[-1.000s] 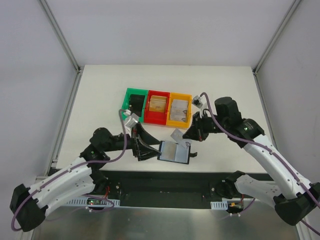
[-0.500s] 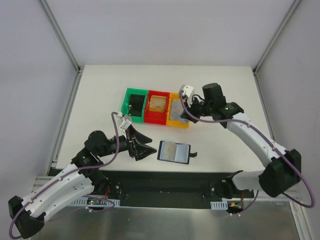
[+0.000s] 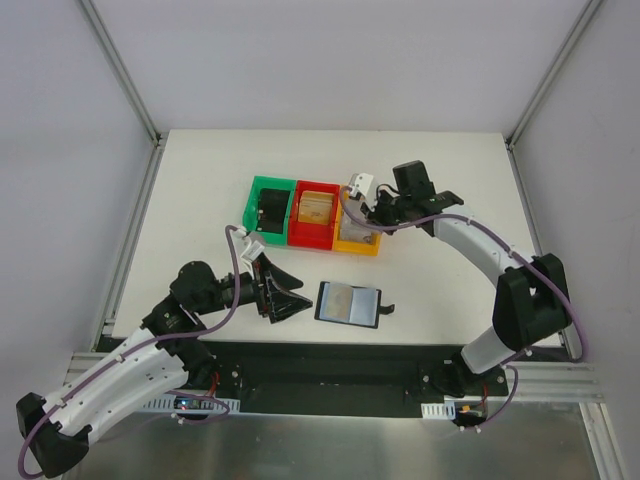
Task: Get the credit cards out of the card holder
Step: Place the credit card in the storage box.
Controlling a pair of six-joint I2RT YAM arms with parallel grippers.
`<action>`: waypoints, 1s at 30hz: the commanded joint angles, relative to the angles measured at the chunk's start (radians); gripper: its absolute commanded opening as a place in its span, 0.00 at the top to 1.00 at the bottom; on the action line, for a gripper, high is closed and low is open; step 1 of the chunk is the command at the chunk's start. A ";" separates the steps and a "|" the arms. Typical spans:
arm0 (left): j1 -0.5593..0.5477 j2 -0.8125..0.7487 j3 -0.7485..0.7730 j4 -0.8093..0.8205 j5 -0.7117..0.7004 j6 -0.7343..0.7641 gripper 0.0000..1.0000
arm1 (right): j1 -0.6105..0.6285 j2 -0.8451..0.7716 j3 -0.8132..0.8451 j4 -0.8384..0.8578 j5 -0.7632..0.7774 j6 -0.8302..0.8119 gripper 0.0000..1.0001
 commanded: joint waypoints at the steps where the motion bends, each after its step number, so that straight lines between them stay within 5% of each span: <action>1: 0.004 0.015 0.016 0.006 0.022 0.018 0.31 | -0.025 0.048 0.053 0.055 -0.019 -0.060 1.00; 13: 0.004 0.014 0.010 -0.005 0.019 0.022 0.31 | -0.033 0.105 0.017 0.271 -0.079 -0.015 1.00; 30: 0.004 0.037 0.010 -0.005 0.028 0.018 0.32 | -0.036 0.214 0.176 0.005 -0.119 -0.238 1.00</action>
